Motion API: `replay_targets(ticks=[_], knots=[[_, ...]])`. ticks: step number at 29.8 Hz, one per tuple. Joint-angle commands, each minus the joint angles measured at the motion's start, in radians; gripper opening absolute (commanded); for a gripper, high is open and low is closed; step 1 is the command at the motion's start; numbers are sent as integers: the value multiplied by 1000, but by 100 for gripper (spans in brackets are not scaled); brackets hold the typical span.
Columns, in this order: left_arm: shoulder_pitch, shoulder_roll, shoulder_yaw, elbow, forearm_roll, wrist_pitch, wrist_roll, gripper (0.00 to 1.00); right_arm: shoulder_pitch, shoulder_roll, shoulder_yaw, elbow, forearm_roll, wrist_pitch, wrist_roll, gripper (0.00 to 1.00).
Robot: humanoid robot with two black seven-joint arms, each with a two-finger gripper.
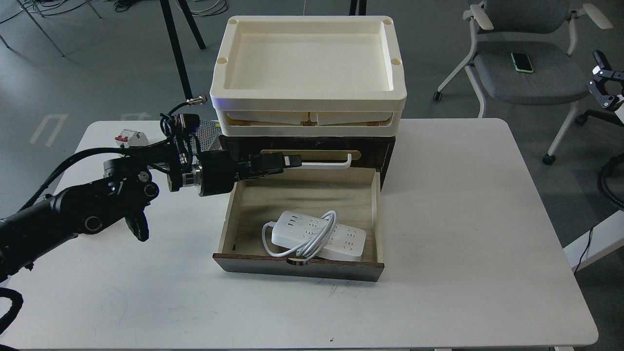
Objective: Put charging cable into cabinet
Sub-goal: 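Lower the power strip into the drawer, release it, and withdraw the left gripper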
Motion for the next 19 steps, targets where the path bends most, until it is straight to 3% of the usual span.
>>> replay_targets(ticks=[1, 6, 9, 19], knots=[[22, 119, -39, 1, -173, -14, 0, 85, 0, -1, 17, 10, 0, 0, 0, 100], [42, 230, -50, 54, -576, -14, 0, 91, 0, 17, 58, 34, 0, 0, 2, 100], [44, 231, -77, 128, -782, -14, 0, 92, -1, 51, 101, 74, 0, 0, 2, 100], [67, 197, -179, 174, -1014, -14, 0, 93, -1, 91, 163, 116, 0, 0, 19, 100]])
